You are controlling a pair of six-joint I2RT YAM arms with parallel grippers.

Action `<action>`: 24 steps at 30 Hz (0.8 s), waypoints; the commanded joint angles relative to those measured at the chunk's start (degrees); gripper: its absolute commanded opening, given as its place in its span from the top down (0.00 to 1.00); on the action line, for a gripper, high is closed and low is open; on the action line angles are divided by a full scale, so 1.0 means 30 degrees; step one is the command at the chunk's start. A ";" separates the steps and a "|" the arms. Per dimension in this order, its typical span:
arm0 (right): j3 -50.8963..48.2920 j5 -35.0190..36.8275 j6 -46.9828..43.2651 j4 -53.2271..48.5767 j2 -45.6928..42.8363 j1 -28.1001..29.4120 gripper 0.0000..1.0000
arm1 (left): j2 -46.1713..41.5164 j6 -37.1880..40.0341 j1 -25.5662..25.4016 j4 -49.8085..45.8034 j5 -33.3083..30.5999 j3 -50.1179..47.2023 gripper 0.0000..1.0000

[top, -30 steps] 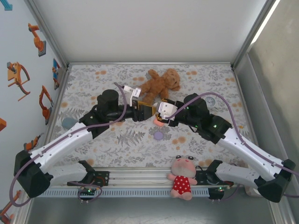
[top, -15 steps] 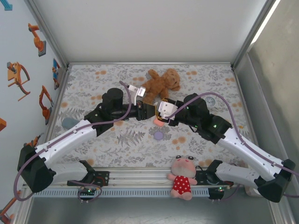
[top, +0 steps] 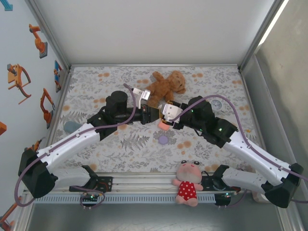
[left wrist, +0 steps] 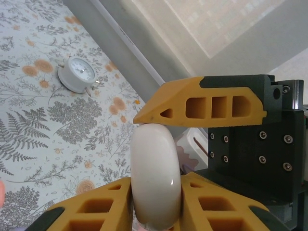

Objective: Insert wireless bluetooth earbuds into charging case

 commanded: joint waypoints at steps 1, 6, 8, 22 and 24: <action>-0.0054 0.0166 0.0475 0.0861 0.0269 0.0041 0.53 | 0.0176 0.0352 -0.0138 0.0006 0.0653 0.0618 0.76; 0.0126 0.0316 0.0897 0.0795 0.0400 0.0018 0.48 | -0.0015 0.0575 -0.0137 -0.0058 0.0366 0.0539 0.80; 0.0251 0.0202 0.1132 0.0655 0.0443 0.0033 0.43 | -0.0250 0.0771 -0.0137 -0.0050 -0.0155 0.0401 0.80; -0.2158 -0.5043 0.5363 0.3739 -0.1658 -0.0950 0.01 | -0.4985 0.3819 0.0212 0.6879 -0.4825 -0.5266 0.84; -0.2793 -0.5763 0.6646 0.4986 -0.1975 -0.1174 0.01 | -0.5843 0.4932 0.0258 0.8091 -0.4809 -0.6153 0.84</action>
